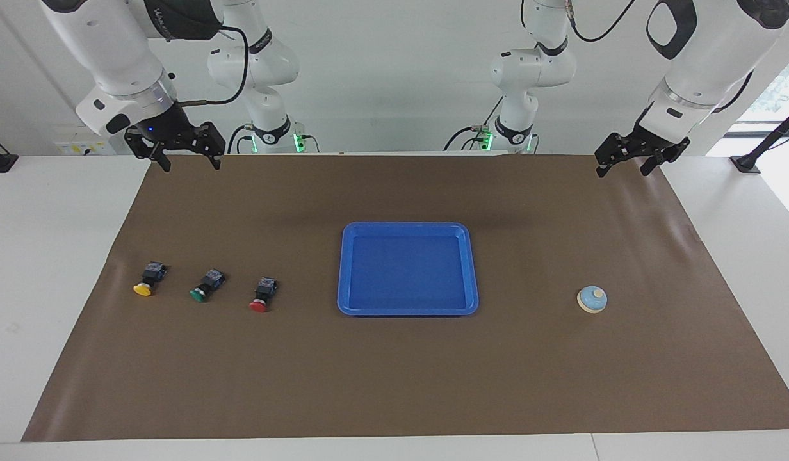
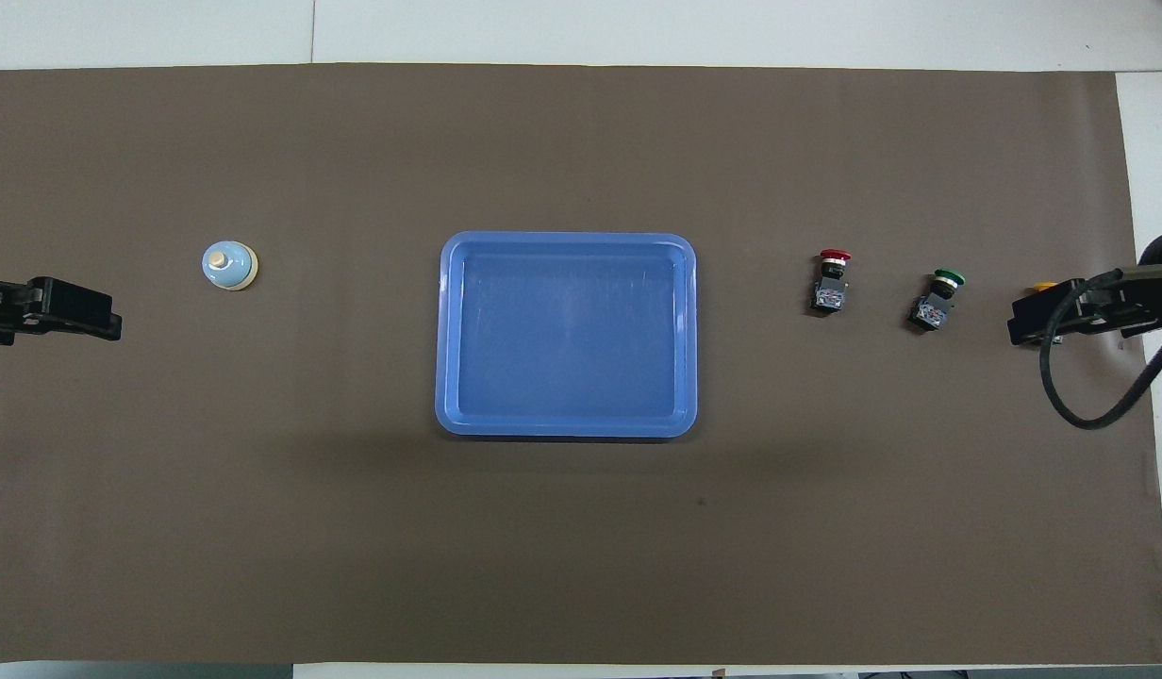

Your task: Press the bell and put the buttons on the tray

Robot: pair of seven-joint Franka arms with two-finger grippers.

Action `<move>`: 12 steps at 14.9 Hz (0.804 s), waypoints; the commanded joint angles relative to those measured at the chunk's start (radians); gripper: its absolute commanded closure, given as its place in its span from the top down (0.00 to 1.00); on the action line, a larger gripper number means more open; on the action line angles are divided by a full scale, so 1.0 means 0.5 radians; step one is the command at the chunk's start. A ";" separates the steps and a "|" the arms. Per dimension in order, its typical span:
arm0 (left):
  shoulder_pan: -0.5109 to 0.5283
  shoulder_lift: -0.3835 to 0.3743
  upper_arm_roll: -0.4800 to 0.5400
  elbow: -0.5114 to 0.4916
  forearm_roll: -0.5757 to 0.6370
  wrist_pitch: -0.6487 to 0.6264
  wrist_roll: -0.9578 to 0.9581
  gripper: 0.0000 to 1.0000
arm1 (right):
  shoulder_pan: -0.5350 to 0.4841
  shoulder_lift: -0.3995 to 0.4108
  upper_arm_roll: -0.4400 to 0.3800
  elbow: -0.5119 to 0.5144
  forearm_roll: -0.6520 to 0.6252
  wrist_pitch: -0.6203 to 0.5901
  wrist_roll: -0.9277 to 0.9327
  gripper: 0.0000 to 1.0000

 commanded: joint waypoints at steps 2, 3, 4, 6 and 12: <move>-0.028 -0.024 0.003 -0.011 0.006 -0.013 -0.022 1.00 | -0.023 -0.039 0.015 -0.042 -0.009 -0.006 -0.021 1.00; -0.025 -0.027 0.000 -0.014 0.006 -0.013 -0.013 1.00 | -0.023 -0.039 0.012 -0.042 -0.009 -0.006 -0.021 1.00; -0.028 -0.028 0.000 -0.014 0.006 -0.016 -0.016 1.00 | -0.023 -0.039 0.012 -0.042 -0.009 -0.006 -0.021 1.00; -0.025 -0.034 0.003 -0.053 0.009 0.020 -0.062 1.00 | -0.023 -0.039 0.012 -0.042 -0.009 -0.006 -0.021 1.00; 0.055 0.171 0.009 -0.164 0.012 0.471 -0.065 0.00 | -0.023 -0.039 0.012 -0.042 -0.009 -0.006 -0.021 1.00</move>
